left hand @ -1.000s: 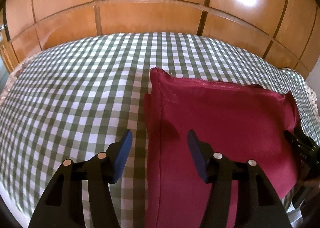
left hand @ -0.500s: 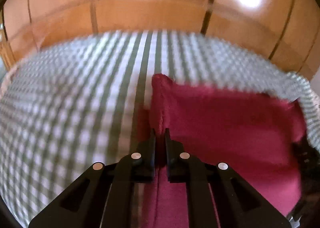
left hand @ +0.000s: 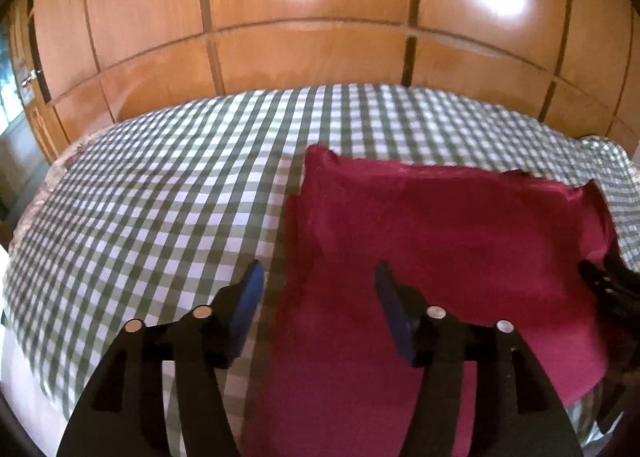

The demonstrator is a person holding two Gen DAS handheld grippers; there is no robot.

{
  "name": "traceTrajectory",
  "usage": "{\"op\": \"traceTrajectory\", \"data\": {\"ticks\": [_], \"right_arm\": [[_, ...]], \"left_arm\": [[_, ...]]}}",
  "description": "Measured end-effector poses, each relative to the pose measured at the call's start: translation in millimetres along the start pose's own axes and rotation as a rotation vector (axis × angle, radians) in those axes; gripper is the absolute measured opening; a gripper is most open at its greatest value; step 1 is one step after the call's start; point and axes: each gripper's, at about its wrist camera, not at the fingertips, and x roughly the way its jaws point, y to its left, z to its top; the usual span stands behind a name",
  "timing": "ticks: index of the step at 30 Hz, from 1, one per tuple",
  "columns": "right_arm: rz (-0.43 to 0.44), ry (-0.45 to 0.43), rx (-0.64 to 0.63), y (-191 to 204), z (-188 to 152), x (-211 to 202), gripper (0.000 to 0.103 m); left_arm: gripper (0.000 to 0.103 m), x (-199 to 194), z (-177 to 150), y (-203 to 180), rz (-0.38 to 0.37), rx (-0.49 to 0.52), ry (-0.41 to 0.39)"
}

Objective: Fold small clothes

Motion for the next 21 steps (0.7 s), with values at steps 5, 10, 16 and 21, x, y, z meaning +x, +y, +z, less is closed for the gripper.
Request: {"op": "traceTrajectory", "data": {"ticks": [5, 10, 16, 21], "right_arm": [[0.025, 0.054, -0.02, -0.2, 4.8, -5.6, 0.088], [0.093, 0.07, 0.051, -13.9, 10.4, -30.8, 0.09], [0.12, -0.002, 0.157, -47.0, 12.2, -68.8, 0.091], [0.116, 0.023, 0.225, -71.2, -3.9, -75.4, 0.091]], "left_arm": [[0.058, -16.5, -4.9, -11.3, -0.045, -0.001, -0.025], [0.058, -23.3, -14.2, -25.7, -0.08, 0.027, -0.025], [0.058, -22.9, -25.4, -34.9, -0.101, 0.042, -0.006], [0.058, -23.8, -31.0, -41.5, -0.115, 0.052, 0.0]]}}
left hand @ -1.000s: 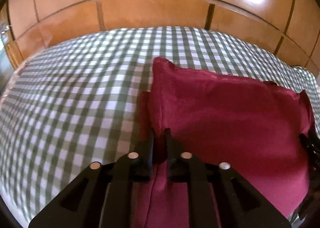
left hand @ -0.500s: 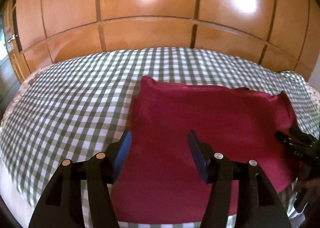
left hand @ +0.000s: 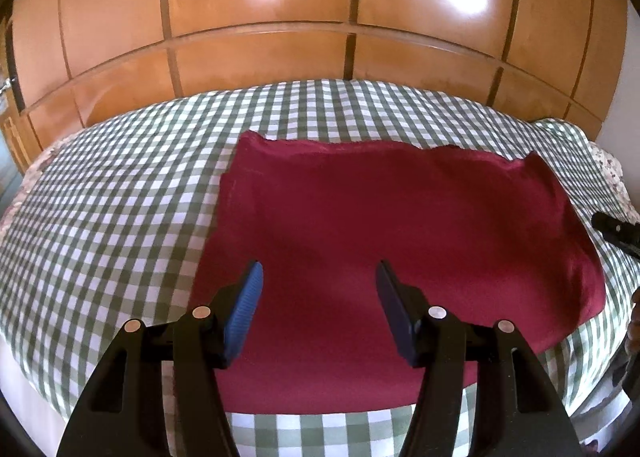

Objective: Fold small clothes

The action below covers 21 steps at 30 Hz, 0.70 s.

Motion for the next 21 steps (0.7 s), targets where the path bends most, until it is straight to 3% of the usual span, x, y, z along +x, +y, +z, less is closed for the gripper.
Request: {"op": "traceTrajectory", "data": {"ticks": [7, 10, 12, 16, 18, 21], "right_arm": [[0.074, 0.106, 0.132, -25.1, -32.2, 10.8, 0.091], [0.094, 0.114, 0.133, -22.7, -40.0, 10.5, 0.088], [0.109, 0.133, 0.125, -18.3, -40.8, 11.2, 0.072], [0.104, 0.152, 0.106, -12.5, -37.2, 15.9, 0.052], [0.103, 0.16, 0.098, -11.4, -35.6, 16.6, 0.033], [0.101, 0.147, 0.083, -6.3, -30.0, 10.8, 0.02]], "left_arm": [[0.058, 3.0, -5.8, -6.2, -0.024, 0.003, 0.018], [0.058, 5.3, -7.8, -8.2, -0.032, 0.004, 0.026], [0.058, 8.1, -9.1, -9.6, -0.041, 0.007, 0.037], [0.058, 16.1, -13.0, -10.4, -0.064, 0.002, 0.065], [0.058, 19.7, -14.4, -9.7, -0.073, 0.004, 0.074], [0.058, 22.3, -16.1, -8.4, -0.087, -0.003, 0.08]]}}
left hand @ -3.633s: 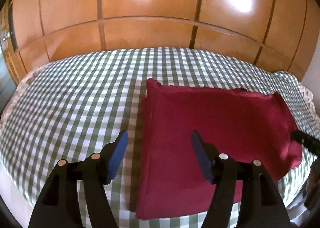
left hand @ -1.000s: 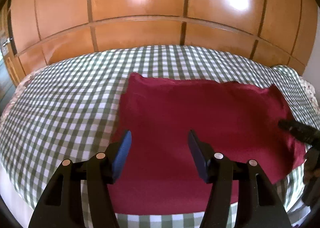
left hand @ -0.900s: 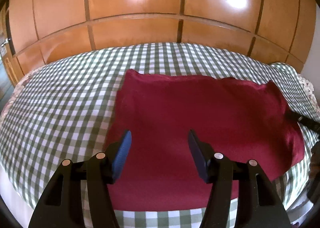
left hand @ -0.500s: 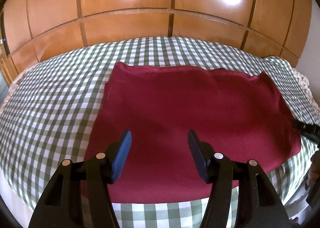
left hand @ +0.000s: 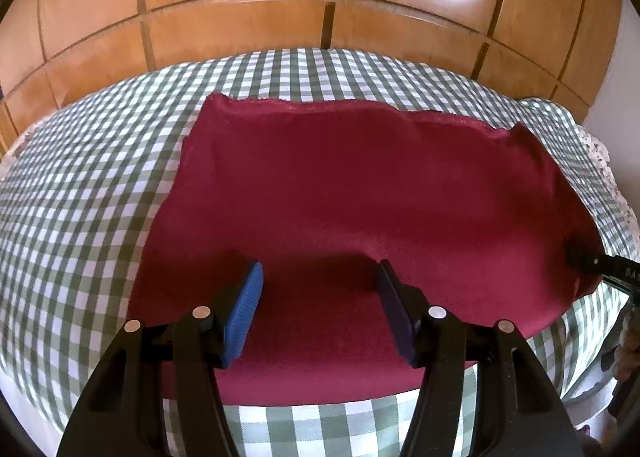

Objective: Fold small clothes

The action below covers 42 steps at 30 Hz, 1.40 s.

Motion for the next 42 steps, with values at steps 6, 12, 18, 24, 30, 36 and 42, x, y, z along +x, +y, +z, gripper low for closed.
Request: {"op": "traceTrajectory", "data": {"ticks": [6, 12, 18, 24, 30, 36, 42], "right_arm": [[0.069, -0.045, -0.079, 35.5, 19.7, -21.7, 0.015], [0.155, -0.062, -0.2, 98.6, 36.6, -26.5, 0.013], [0.255, -0.036, -0.328, 167.4, 36.7, -10.4, 0.012], [0.333, 0.051, -0.43, 224.5, 14.0, 28.8, 0.012], [0.334, 0.16, -0.519, 252.1, -24.3, 70.3, 0.012], [0.247, 0.136, -0.674, 263.0, -50.1, 78.8, 0.013], [0.393, 0.154, -0.677, 256.5, -53.8, 58.9, 0.052]], "left_arm": [[0.058, 6.1, -0.3, 7.0, -0.044, -0.023, 0.014], [0.058, 3.1, 3.4, 30.1, -0.16, -0.107, 0.022], [0.058, -13.5, 9.8, 69.4, -0.261, -0.233, -0.005], [0.058, -37.7, 17.7, 111.2, -0.41, -0.369, -0.066], [0.076, -43.8, 26.8, 127.4, -0.537, -0.416, -0.07], [0.081, -12.6, 40.7, 115.3, -0.602, -0.431, 0.034], [0.081, 2.2, 65.5, 82.4, -0.597, -0.343, 0.075]]}}
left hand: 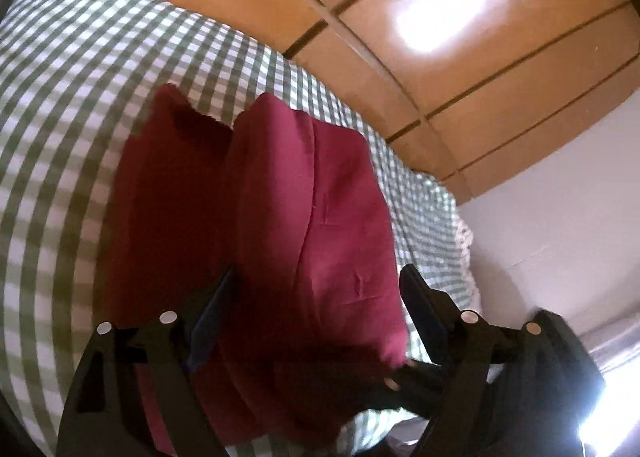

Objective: Fold small clothes

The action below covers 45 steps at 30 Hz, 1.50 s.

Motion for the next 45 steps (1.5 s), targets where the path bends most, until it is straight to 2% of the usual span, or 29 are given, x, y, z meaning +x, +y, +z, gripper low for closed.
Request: {"op": "traceTrajectory", "data": {"ticks": [2, 4, 7, 10, 12, 14, 18, 21, 23, 25, 27, 30, 32, 34, 35, 38, 41, 43, 45], "right_arm": [[0.05, -0.021, 0.028, -8.4, -6.9, -22.4, 0.053], [0.076, -0.048, 0.066, -19.4, -13.2, -42.2, 0.056], [0.003, -0.105, 0.141, -47.6, -27.7, -76.5, 0.059], [-0.076, -0.121, 0.225, -77.2, -36.7, -87.7, 0.059], [-0.109, -0.112, 0.239, -90.2, -35.3, -81.4, 0.056], [-0.1, -0.09, 0.234, -89.4, -34.6, -70.0, 0.052], [-0.05, -0.052, 0.129, -53.2, -22.1, -37.9, 0.05], [-0.014, -0.016, 0.087, -29.5, -21.8, -15.2, 0.05], [-0.014, 0.02, 0.074, -22.6, -21.1, 4.4, 0.05], [-0.014, 0.058, 0.07, -19.0, -21.3, 21.0, 0.05], [-0.027, 0.089, 0.066, -15.0, -24.0, 34.3, 0.05], [-0.015, 0.111, 0.046, -14.0, -32.7, 33.8, 0.052], [0.022, 0.122, 0.035, -13.1, -29.2, 28.4, 0.055], [0.06, 0.111, 0.048, -15.8, -23.0, 16.6, 0.056], [0.07, 0.082, 0.056, -19.3, -17.4, 5.1, 0.057], [0.069, -0.025, 0.139, -42.8, 4.0, -25.5, 0.059], [-0.01, -0.13, 0.208, -70.9, 32.5, -38.9, 0.06], [-0.04, -0.148, 0.249, -85.7, 50.9, -30.9, 0.06], [-0.062, -0.142, 0.272, -98.6, 66.1, -20.5, 0.059]], "left_arm": [[0.074, 7.4, 4.2, -1.4, 0.021, 0.017, 0.018], [0.054, 15.5, 7.5, -2.6, 0.062, 0.037, 0.043], [0.03, 19.4, 8.6, 0.5, 0.106, 0.065, 0.065], [0.02, 14.0, 11.5, -1.5, 0.12, 0.077, 0.034], [0.018, 5.4, 14.8, -11.8, 0.136, 0.106, 0.002], [0.017, -6.1, 18.2, -25.8, 0.155, 0.16, -0.042], [0.016, -46.2, 16.8, -57.2, 0.212, 0.288, -0.151], [0.016, -63.3, 8.3, -50.3, 0.303, 0.327, -0.177], [0.016, -58.5, 4.1, -31.1, 0.364, 0.302, -0.145], [0.016, -43.0, -3.8, 3.3, 0.439, 0.232, -0.066], [0.016, -33.0, -12.5, 20.8, 0.491, 0.21, -0.032], [0.016, -31.9, -28.3, 25.2, 0.53, 0.221, -0.054], [0.017, -36.6, -30.2, 24.2, 0.533, 0.21, -0.07], [0.032, -37.1, -25.3, 19.5, 0.585, 0.194, -0.093], [0.035, -42.1, -23.2, 13.5, 0.617, 0.199, -0.12], [0.036, -60.3, -18.6, -2.7, 0.59, 0.214, -0.205], [0.036, -66.7, -11.6, -25.2, 0.531, 0.279, -0.29], [0.036, -57.1, -9.4, -35.1, 0.503, 0.328, -0.284], [0.036, -37.5, -9.9, -37.1, 0.497, 0.355, -0.241]]}}
